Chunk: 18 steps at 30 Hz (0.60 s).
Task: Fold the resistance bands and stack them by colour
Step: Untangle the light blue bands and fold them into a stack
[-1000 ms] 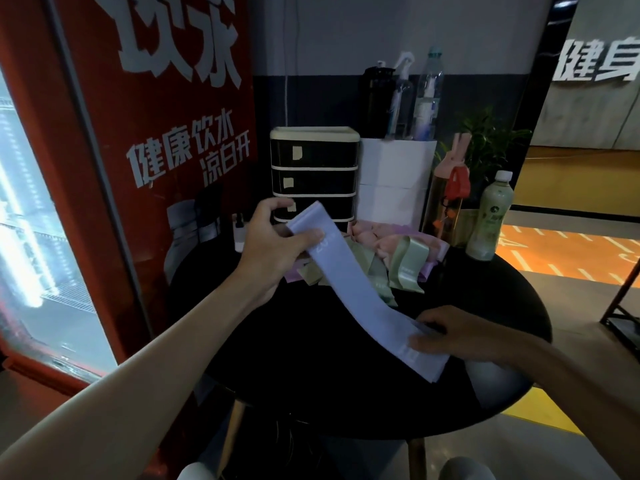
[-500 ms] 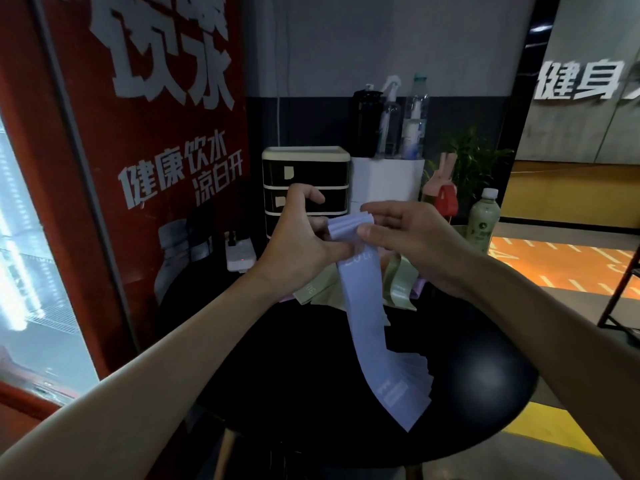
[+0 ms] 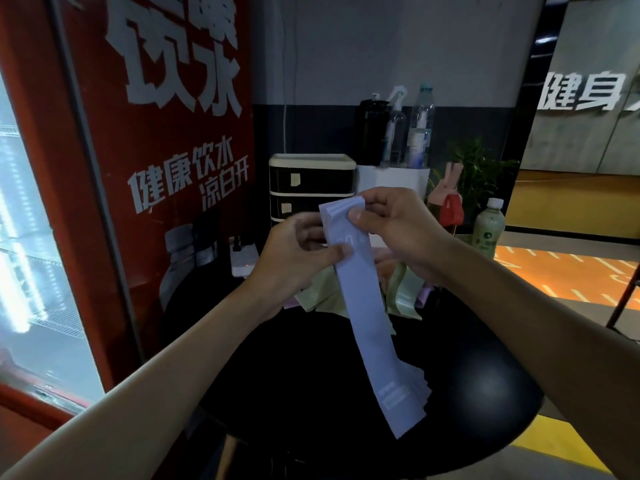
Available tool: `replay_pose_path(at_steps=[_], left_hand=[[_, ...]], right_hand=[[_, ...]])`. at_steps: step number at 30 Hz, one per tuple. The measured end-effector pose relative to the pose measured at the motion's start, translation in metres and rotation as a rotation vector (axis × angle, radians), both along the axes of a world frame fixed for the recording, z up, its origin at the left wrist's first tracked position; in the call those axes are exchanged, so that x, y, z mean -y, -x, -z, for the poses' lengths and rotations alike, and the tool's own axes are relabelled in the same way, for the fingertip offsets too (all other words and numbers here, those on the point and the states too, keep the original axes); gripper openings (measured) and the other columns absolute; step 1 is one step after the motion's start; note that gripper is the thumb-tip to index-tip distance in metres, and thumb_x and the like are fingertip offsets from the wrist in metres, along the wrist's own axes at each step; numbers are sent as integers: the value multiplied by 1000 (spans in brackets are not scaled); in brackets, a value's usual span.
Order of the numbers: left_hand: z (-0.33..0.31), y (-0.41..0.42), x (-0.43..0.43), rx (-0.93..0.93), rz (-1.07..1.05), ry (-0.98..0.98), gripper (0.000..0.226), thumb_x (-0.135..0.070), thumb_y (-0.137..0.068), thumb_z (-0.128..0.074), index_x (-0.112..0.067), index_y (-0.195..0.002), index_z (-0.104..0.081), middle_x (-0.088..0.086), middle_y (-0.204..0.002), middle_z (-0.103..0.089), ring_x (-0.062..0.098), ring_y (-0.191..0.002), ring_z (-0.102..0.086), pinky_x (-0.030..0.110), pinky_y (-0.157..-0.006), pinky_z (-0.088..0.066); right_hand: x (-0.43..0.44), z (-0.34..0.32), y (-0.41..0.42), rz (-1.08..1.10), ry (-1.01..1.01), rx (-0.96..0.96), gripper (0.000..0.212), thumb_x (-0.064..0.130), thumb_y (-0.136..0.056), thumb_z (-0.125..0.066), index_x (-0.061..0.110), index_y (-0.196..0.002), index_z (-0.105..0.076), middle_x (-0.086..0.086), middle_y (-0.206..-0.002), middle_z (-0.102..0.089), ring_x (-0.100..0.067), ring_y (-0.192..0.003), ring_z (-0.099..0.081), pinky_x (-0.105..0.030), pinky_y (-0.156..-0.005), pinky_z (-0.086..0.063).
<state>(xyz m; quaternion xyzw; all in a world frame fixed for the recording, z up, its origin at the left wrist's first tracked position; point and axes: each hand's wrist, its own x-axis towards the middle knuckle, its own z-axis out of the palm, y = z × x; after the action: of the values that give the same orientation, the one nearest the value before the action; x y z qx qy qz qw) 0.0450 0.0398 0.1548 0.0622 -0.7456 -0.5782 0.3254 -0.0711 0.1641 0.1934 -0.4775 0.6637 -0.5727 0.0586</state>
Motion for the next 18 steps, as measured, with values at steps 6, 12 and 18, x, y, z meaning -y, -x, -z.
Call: replay_pose_path(at_steps=[6, 12, 18], left_hand=[[15, -13, 8, 59, 98, -130, 26, -13, -93, -67, -7, -118, -66, 7, -101, -76, 18, -38, -49, 21, -36, -37], [24, -26, 21, 159, 194, -264, 24, -14, -95, -63, -9, -118, -65, 11, -104, -75, 34, -76, -74, 30, -52, -59], [22, -24, 46, 91, 47, -145, 28, -16, -95, -63, -6, -121, -65, 11, -107, -74, 29, -95, -73, 41, -85, -60]], right_hand=[[21, -12, -2, 28, 97, -51, 13, 9, -96, -58, 7, -102, -69, -9, -96, -74, -18, -89, -71, -36, -86, -57], [40, -17, -11, -40, 191, 41, 16, 6, -96, -55, 14, -92, -68, -5, -87, -72, -15, -81, -69, -28, -73, -54], [51, -23, -17, -75, 217, 25, 19, 4, -96, -54, 15, -93, -69, -4, -88, -73, -15, -83, -69, -29, -79, -56]])
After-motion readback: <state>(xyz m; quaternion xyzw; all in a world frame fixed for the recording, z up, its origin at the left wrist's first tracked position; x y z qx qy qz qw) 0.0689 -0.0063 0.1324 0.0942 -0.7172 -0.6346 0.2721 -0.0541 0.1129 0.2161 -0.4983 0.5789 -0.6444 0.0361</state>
